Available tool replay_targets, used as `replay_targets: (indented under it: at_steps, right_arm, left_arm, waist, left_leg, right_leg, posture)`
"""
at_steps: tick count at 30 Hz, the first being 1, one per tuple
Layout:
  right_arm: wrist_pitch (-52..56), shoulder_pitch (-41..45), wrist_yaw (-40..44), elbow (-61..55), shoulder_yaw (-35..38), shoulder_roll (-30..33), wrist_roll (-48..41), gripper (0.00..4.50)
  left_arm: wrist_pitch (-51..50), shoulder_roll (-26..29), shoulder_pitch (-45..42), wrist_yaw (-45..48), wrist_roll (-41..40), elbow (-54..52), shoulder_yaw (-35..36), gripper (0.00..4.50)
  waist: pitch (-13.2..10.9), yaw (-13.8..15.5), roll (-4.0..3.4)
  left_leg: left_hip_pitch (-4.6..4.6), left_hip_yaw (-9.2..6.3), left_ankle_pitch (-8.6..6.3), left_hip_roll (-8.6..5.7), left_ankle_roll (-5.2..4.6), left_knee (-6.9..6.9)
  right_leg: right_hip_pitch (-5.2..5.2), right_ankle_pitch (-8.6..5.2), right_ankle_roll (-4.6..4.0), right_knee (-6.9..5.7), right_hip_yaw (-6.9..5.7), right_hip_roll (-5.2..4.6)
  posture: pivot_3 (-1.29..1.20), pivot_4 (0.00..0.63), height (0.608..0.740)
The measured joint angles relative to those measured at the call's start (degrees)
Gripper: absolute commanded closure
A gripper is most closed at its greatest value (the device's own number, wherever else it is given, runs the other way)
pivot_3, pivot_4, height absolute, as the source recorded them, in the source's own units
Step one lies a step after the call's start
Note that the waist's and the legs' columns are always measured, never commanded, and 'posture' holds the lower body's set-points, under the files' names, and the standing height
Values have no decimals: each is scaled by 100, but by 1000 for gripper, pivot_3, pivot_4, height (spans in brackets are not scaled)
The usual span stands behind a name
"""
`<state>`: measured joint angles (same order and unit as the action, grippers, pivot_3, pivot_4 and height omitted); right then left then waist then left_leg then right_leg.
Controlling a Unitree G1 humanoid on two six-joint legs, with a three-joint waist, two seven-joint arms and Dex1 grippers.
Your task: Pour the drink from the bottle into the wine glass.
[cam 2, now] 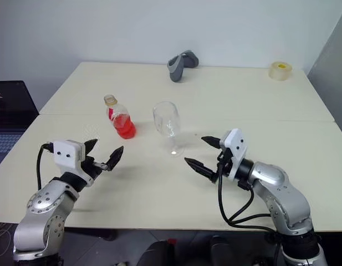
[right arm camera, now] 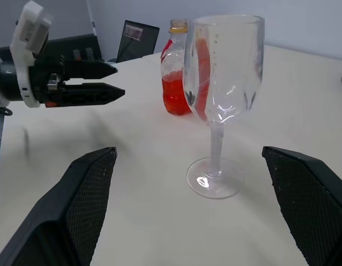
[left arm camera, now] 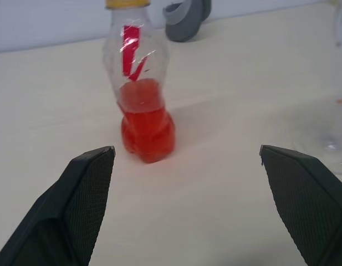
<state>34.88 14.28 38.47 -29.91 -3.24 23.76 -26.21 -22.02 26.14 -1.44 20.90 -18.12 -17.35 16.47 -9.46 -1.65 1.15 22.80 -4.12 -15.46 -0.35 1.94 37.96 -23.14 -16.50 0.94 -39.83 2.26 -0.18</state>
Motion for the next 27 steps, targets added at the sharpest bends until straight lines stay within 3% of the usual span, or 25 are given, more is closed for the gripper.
replay_targets:
  at_steps: [17, 27]
  right_arm:
    - [-187, 105, -240, 37, -84, -17, 45, 19]
    - [-287, 100, -358, 39, -92, -12, 101, 19]
  left_arm:
    - [1281, 163, -2432, 446, 611, 3779, -370, 0]
    - [2144, -82, -3750, 593, 914, 6019, -646, 0]
  waist:
    - [2, 4, 3]
    - [2, 5, 5]
  left_leg:
    - [3, -4, 0, -3, 0, 2]
    - [7, -5, 1, -6, 0, 6]
  right_leg:
    - [-2, 0, 0, -4, -7, -1]
    - [-3, 1, 1, -4, -10, -1]
  posture:
    - [0, 150, 740]
    - [0, 150, 740]
